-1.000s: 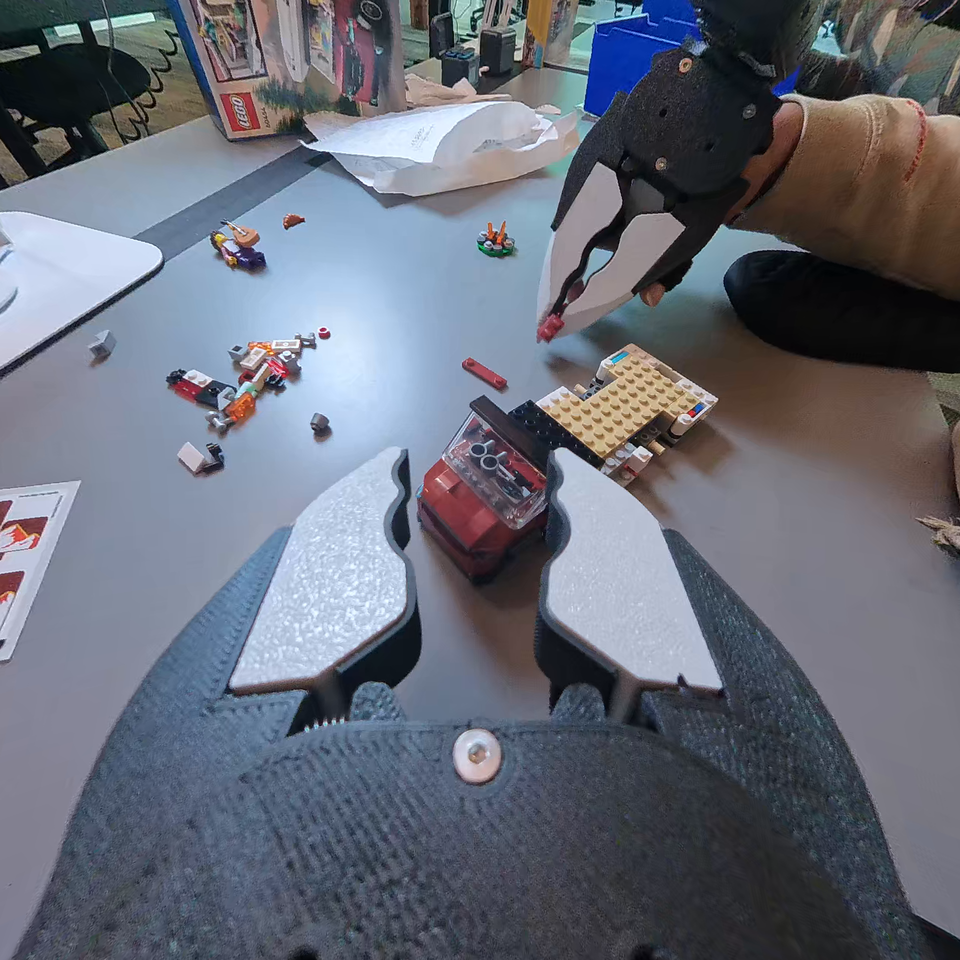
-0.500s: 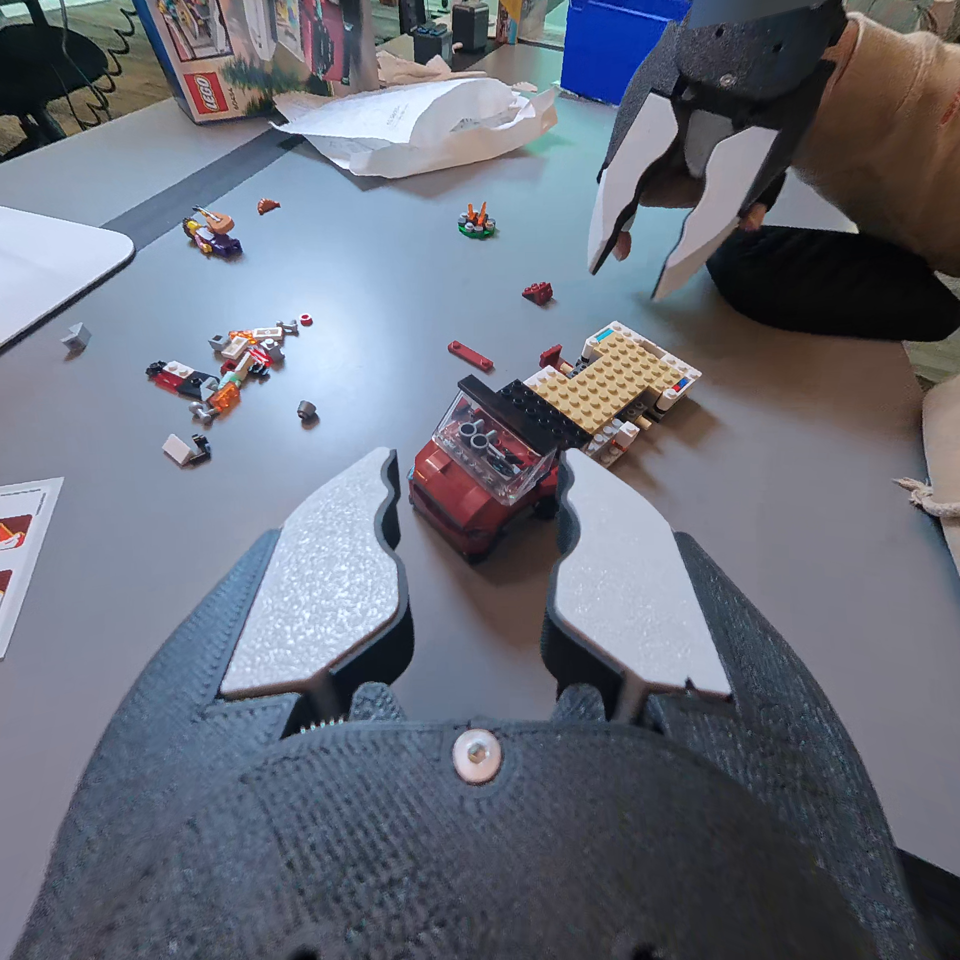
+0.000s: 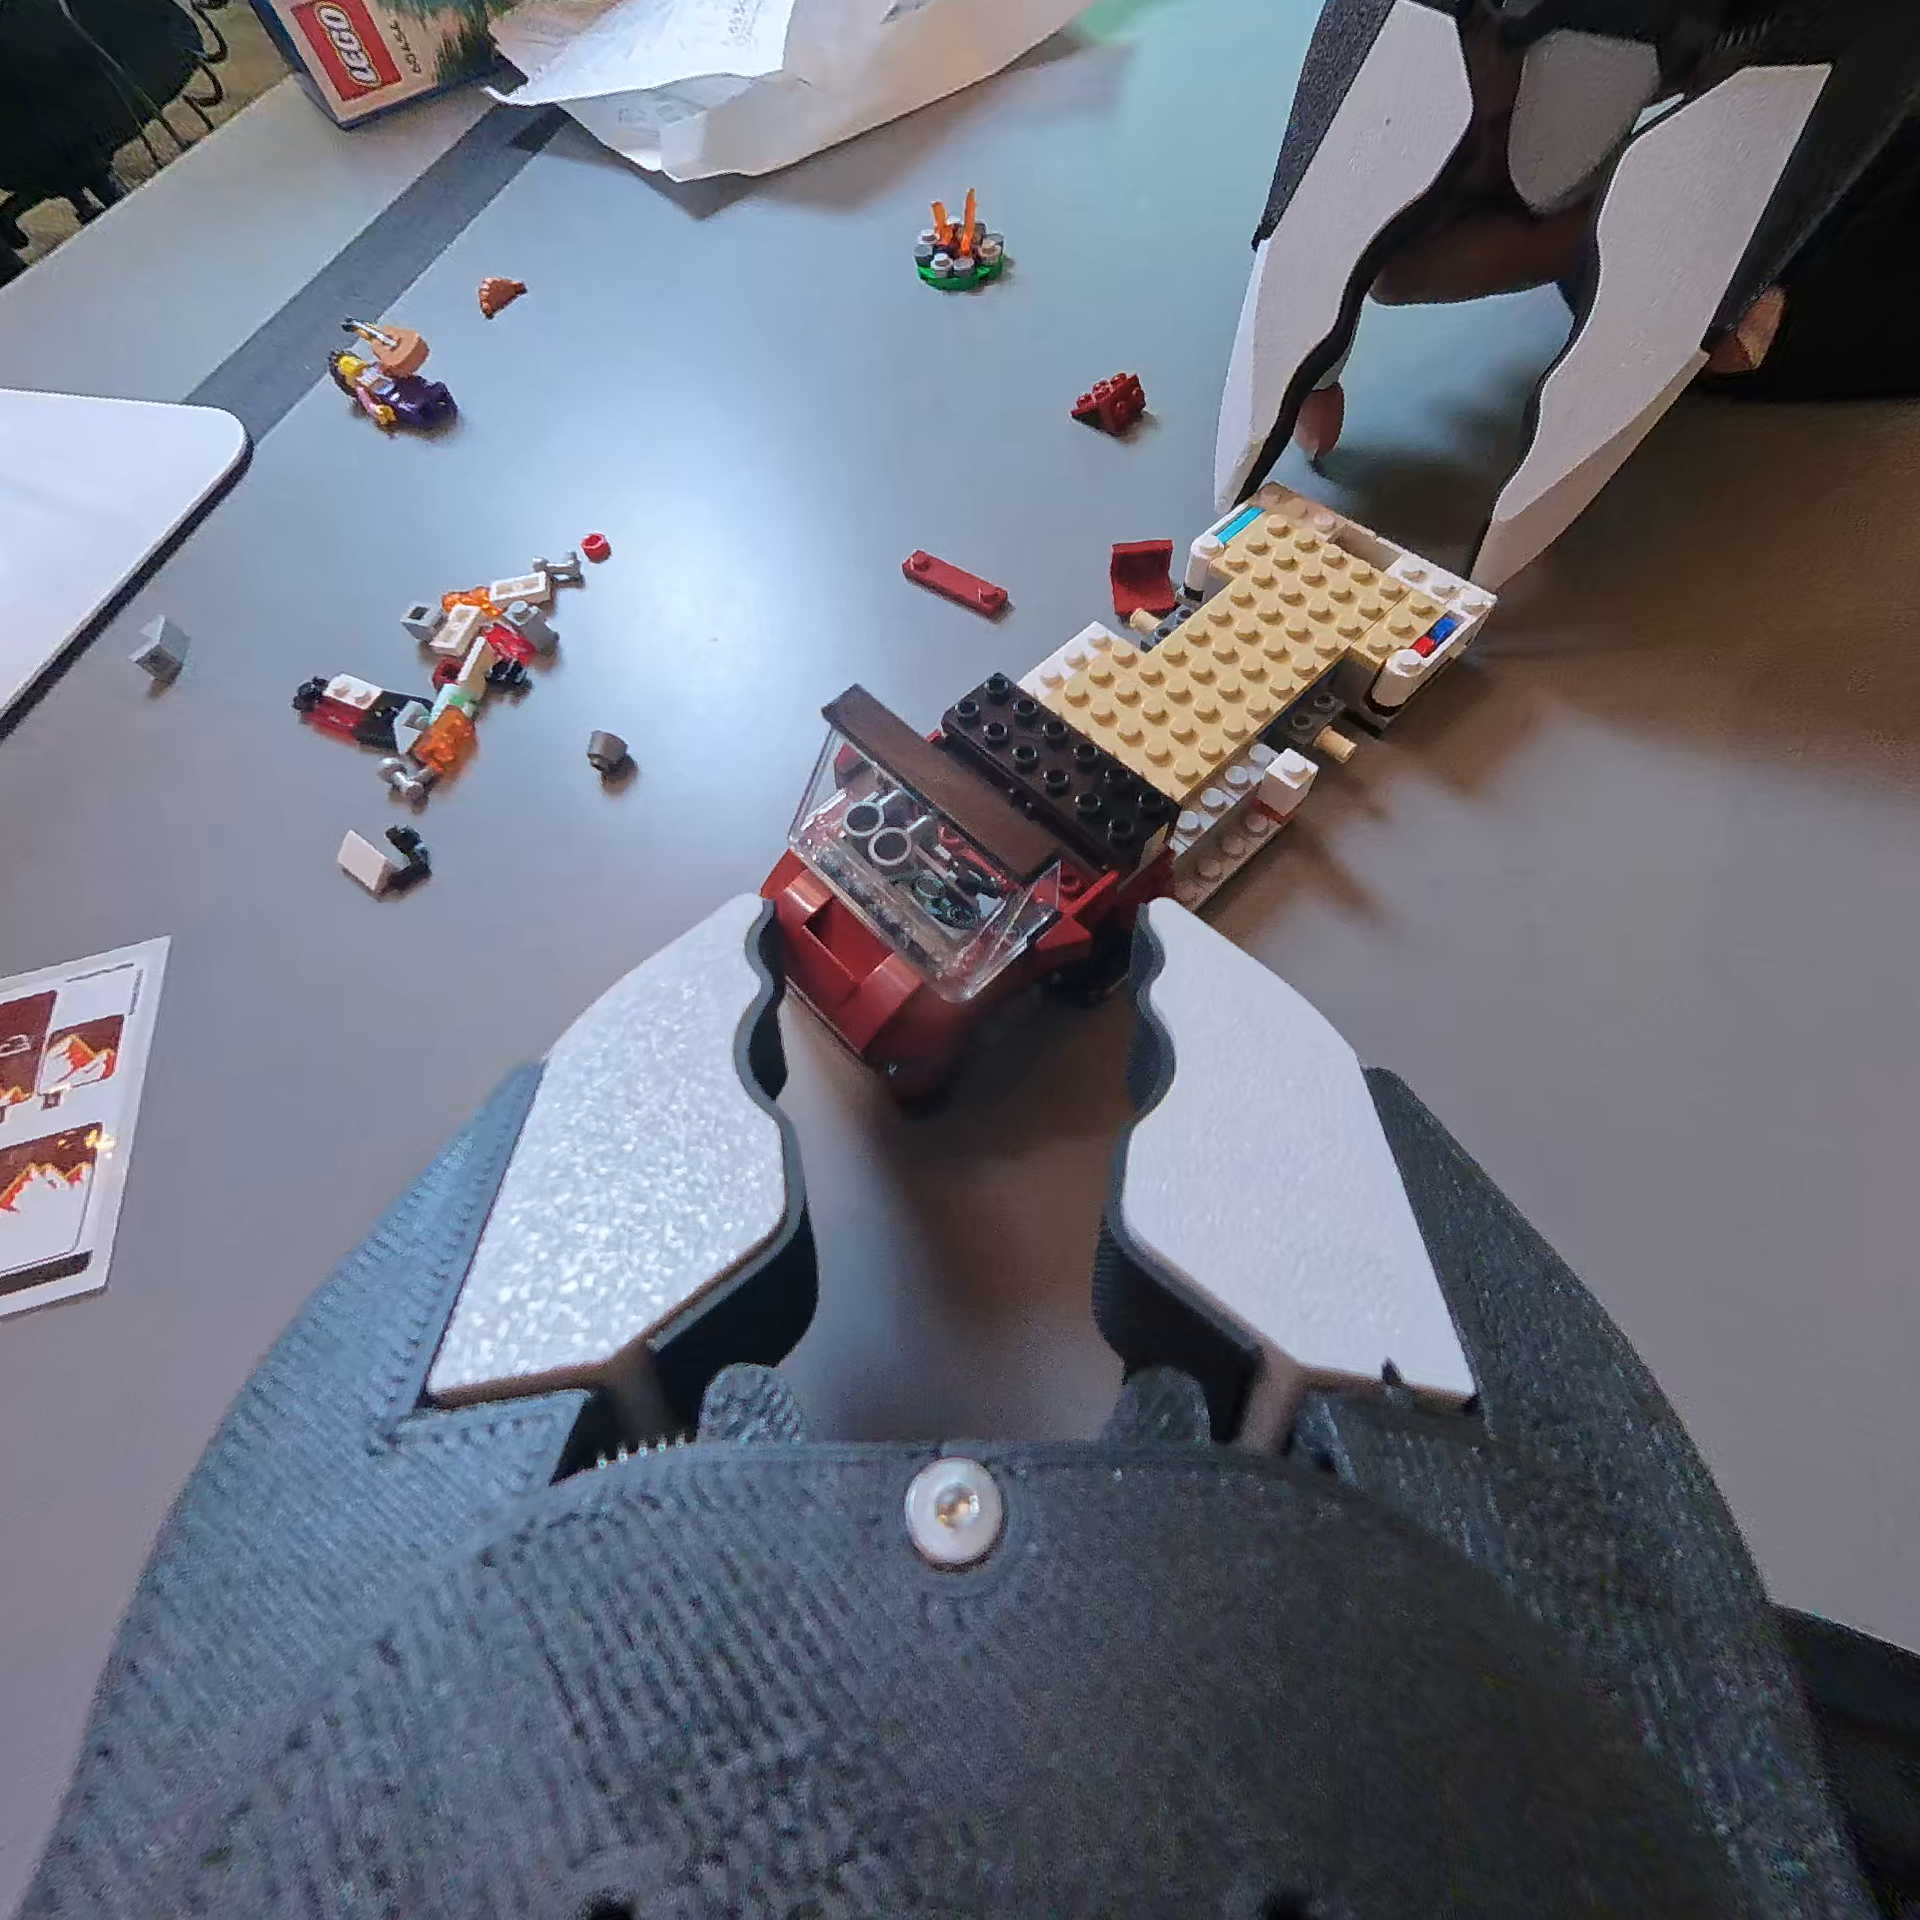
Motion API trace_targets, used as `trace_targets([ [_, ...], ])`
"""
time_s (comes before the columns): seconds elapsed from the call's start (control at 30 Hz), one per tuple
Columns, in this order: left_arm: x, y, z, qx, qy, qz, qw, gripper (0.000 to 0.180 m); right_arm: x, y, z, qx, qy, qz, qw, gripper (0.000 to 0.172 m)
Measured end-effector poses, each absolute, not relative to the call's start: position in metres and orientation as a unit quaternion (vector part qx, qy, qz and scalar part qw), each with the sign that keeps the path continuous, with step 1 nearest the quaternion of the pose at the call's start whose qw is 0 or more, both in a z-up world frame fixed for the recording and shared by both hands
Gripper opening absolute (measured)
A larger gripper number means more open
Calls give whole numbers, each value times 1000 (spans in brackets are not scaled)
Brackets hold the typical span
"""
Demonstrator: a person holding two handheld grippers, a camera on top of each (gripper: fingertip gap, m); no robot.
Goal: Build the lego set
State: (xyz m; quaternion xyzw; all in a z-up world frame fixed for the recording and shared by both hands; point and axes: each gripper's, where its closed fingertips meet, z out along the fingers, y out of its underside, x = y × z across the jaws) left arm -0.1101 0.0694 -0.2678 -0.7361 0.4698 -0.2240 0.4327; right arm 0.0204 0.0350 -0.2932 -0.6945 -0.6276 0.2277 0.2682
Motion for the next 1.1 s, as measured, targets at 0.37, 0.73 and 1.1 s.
trace_targets([
  [0.37, -123, 72, -271, -746, 468, -209, 425, 64, 26, 41, -276, -688, -625, 255, 267, 53],
  [0.73, -116, 71, -288, -745, 491, -171, 417, 51, 1, 99, -255, -695, -591, 256, 320, 48],
  [1.1, -109, 66, -286, -738, 485, -212, 419, 46, -11, 116, -226, -670, -525, 296, 433, 45],
])
